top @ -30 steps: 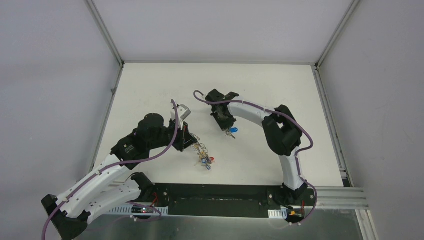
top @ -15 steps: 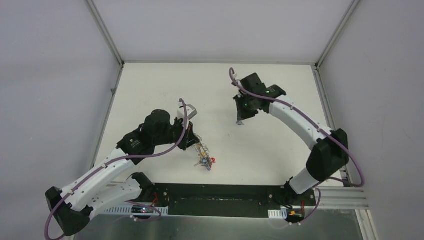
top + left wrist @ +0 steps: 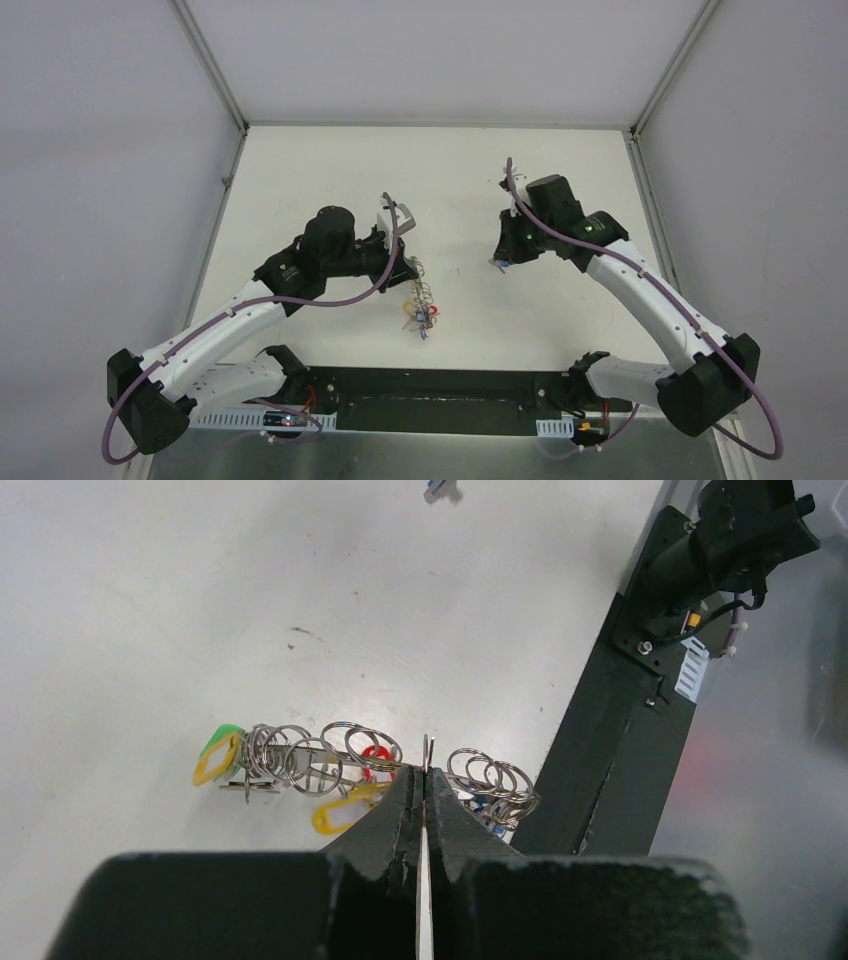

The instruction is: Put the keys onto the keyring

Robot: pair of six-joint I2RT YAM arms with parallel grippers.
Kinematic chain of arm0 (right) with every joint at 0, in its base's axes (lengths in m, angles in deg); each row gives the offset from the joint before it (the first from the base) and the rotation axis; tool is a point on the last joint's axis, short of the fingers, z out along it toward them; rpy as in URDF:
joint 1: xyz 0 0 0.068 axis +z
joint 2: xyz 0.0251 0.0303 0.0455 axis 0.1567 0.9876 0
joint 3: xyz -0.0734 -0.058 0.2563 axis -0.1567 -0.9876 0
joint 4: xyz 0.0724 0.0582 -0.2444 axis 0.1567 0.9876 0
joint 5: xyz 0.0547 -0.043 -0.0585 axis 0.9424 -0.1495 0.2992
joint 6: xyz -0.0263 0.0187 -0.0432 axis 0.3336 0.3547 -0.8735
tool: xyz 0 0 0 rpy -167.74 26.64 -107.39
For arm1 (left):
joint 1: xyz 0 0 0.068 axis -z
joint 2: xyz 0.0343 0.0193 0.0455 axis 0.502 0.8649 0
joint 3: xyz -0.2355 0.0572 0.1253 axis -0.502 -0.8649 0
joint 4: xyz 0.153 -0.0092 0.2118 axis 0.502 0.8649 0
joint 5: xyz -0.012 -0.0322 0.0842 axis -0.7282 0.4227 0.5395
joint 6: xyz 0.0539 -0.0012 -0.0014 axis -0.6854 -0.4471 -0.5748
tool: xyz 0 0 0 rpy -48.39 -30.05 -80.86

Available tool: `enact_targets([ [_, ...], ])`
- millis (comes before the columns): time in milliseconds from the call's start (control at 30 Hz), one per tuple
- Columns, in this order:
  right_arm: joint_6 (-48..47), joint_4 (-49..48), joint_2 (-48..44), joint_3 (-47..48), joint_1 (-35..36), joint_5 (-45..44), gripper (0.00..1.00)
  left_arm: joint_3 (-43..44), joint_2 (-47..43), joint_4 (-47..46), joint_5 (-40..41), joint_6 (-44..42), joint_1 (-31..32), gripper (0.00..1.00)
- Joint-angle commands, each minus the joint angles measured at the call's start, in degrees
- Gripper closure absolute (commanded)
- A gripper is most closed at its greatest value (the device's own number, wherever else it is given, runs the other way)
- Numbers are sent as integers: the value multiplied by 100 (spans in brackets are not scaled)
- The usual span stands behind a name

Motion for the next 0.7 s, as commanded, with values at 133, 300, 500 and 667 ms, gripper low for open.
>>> enact_targets([
  [133,-182,-446,-903,-173,-98,1206,100,-16,299,-1457,-669,-482,269,100],
  [300,-230,-572,-1080,-287,-99,2135,100,-205,310,-2015,-591,-856,506,100],
  [500,-252,-835,-1128,-408,-99,2891,100,-570,113,-2882,-526,-1179,635,100],
  [667,-304,-900,-1044,-299,-98,3423,100,-1035,-104,-3534,-372,-1251,645,100],
])
